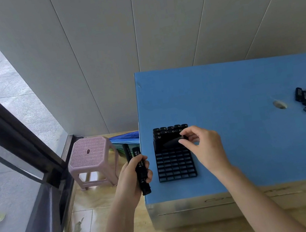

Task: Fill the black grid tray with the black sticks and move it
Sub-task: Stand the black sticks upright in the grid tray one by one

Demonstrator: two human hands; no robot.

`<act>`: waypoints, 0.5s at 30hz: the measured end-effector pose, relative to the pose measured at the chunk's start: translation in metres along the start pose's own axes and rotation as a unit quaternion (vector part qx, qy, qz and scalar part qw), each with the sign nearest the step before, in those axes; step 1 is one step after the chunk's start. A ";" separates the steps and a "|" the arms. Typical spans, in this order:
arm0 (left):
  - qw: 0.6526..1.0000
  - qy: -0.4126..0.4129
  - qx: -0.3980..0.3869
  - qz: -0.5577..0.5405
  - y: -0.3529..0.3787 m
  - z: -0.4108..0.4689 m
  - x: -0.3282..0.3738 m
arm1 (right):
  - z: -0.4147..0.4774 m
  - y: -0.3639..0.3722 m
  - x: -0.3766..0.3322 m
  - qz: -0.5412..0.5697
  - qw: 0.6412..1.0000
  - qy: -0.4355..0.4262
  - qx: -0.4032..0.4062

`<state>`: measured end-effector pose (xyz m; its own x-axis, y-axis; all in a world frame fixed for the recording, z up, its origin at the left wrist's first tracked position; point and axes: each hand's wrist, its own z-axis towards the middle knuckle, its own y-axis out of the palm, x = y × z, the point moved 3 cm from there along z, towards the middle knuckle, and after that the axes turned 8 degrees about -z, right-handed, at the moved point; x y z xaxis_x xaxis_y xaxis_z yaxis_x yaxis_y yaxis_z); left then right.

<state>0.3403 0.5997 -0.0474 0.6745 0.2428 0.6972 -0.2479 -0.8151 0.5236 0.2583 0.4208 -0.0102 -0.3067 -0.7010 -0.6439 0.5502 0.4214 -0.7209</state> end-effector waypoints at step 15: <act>0.999 0.024 0.002 0.027 0.001 -0.009 0.003 | 0.024 0.028 -0.017 -0.121 0.977 -0.166 -0.049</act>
<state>0.3357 0.6047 -0.0404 0.6262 0.2237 0.7469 -0.2805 -0.8292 0.4835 0.2974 0.4313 -0.0135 -0.1412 -0.9281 -0.3444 0.4102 0.2617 -0.8736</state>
